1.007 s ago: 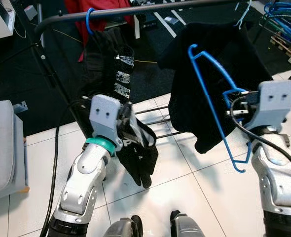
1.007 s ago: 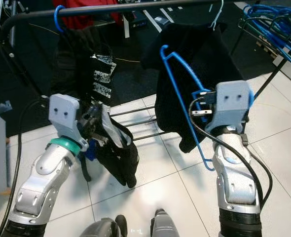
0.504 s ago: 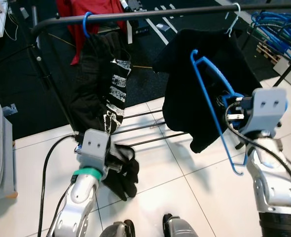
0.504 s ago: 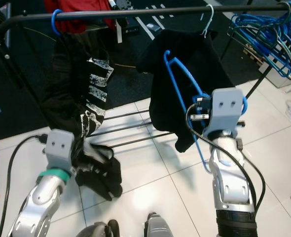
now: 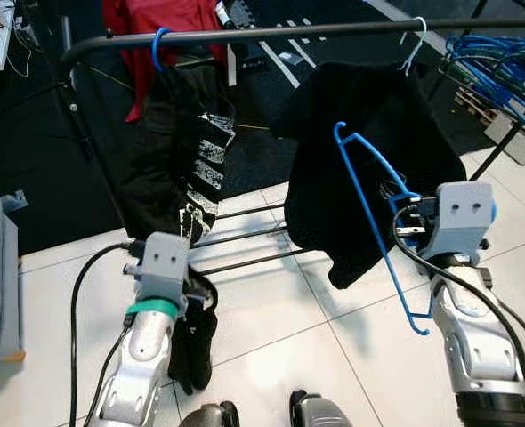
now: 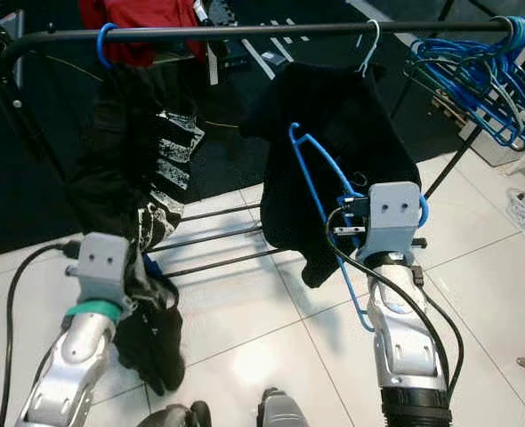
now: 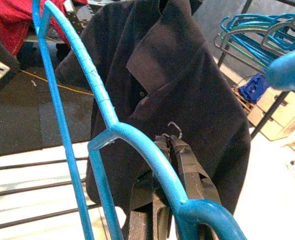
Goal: Hang hanger
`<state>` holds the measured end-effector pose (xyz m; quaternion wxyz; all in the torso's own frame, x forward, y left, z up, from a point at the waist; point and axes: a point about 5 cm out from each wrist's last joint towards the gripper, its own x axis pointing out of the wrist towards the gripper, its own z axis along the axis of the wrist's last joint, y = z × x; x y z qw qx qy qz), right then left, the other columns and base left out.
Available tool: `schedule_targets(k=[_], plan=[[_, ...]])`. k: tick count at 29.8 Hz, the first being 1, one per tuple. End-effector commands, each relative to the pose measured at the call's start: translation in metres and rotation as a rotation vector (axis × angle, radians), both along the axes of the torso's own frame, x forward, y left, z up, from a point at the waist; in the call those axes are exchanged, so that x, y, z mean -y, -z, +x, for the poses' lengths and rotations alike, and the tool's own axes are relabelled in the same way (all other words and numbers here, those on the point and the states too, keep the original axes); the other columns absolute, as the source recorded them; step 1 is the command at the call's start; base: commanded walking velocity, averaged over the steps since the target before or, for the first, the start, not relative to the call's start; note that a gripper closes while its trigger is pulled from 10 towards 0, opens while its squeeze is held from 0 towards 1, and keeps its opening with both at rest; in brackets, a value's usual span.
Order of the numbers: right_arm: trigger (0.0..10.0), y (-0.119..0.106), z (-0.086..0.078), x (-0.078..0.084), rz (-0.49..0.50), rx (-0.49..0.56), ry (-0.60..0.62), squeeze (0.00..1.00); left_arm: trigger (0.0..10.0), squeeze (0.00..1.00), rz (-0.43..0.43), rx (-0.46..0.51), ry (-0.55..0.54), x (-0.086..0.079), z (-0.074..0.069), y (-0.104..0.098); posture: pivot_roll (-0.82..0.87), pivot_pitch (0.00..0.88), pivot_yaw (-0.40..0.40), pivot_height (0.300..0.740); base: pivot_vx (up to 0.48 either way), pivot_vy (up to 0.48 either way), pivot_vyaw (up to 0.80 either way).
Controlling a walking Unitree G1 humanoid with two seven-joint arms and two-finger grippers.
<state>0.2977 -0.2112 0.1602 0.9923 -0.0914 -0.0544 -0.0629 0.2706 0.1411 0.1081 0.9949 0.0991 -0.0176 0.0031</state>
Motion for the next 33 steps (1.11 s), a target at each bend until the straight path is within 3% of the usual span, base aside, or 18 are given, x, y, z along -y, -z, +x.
schedule_targets(k=[1, 6, 12, 23, 33], plan=[[10.0, 0.008, -0.001, -0.002, 0.013, -0.015, -0.013, 0.0, 10.0, 0.0, 0.014, 0.033, 0.034, 0.01, -0.002, -0.004, -0.19, 0.052, 0.015, 0.74, 0.0, 0.0, 0.0], [10.0, 0.005, -0.001, -0.004, 0.023, 0.006, -0.019, 0.0, 10.0, 0.0, 0.013, 0.049, 0.066, 0.014, -0.004, -0.008, -0.19, 0.056, 0.025, 0.74, 0.0, 0.0, 0.0], [10.0, -0.018, 0.002, -0.005, 0.054, 0.11, -0.023, 0.0, 10.0, 0.0, -0.02, 0.057, 0.117, 0.014, -0.005, -0.019, -0.17, 0.064, 0.039, 0.74, 0.0, 0.0, 0.0], [10.0, -0.018, 0.003, -0.006, 0.063, 0.13, -0.028, 0.0, 10.0, 0.0, -0.027, 0.091, 0.113, 0.015, -0.001, -0.025, -0.18, 0.058, 0.042, 0.74, 0.0, 0.0, 0.0], [10.0, -0.025, 0.006, 0.006, 0.019, 0.143, -0.007, 0.0, 10.0, 0.0, -0.032, 0.099, 0.111, 0.018, 0.0, -0.025, -0.19, 0.048, 0.036, 0.74, 0.462, 0.0, 0.0]])
